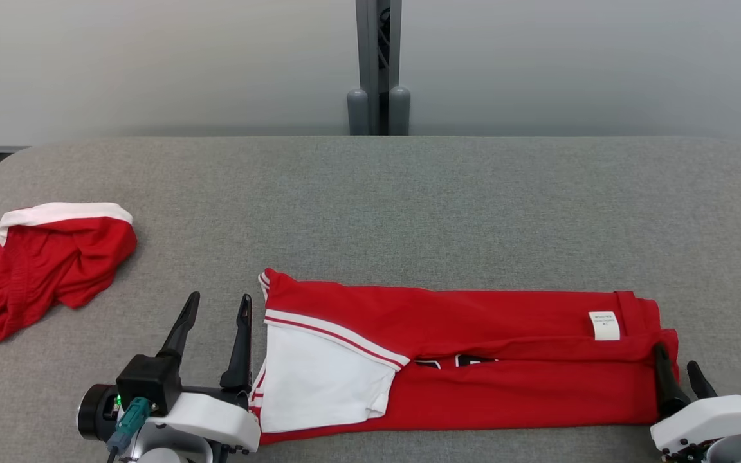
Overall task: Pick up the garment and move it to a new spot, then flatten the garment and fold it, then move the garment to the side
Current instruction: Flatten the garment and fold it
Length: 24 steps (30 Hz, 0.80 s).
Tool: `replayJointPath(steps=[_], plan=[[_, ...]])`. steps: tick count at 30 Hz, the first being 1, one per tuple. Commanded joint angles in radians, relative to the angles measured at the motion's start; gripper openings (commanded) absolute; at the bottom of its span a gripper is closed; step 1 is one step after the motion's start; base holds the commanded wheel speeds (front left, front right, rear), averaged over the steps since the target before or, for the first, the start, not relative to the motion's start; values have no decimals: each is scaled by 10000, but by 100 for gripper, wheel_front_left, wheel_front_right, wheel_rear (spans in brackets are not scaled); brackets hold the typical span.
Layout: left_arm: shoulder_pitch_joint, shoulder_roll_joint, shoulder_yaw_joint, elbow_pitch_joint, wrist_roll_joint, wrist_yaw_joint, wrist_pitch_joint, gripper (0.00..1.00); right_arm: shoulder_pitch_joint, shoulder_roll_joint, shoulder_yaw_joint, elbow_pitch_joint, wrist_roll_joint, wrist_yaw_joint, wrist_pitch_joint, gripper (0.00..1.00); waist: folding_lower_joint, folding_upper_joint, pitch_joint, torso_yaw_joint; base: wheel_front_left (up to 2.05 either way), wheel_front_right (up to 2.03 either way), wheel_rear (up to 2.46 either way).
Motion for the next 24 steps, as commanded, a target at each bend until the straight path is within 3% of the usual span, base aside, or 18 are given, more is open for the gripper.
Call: replayJointPath(steps=[1,14,24], plan=[[-192,33,55,-33,68,-61,-27,100,-153,-35,38,112,107,3,-15,100,0,0,114,114,0,0,0],[-433,31,73,-53,139,-154,-27,100,-356,91,-39,837,884,3,-1,100,0,0,435,394,0,0,0],[-461,34,154,40,208,-158,-28,100,-433,300,630,857,1612,3,25,100,0,0,424,415,0,0,0]])
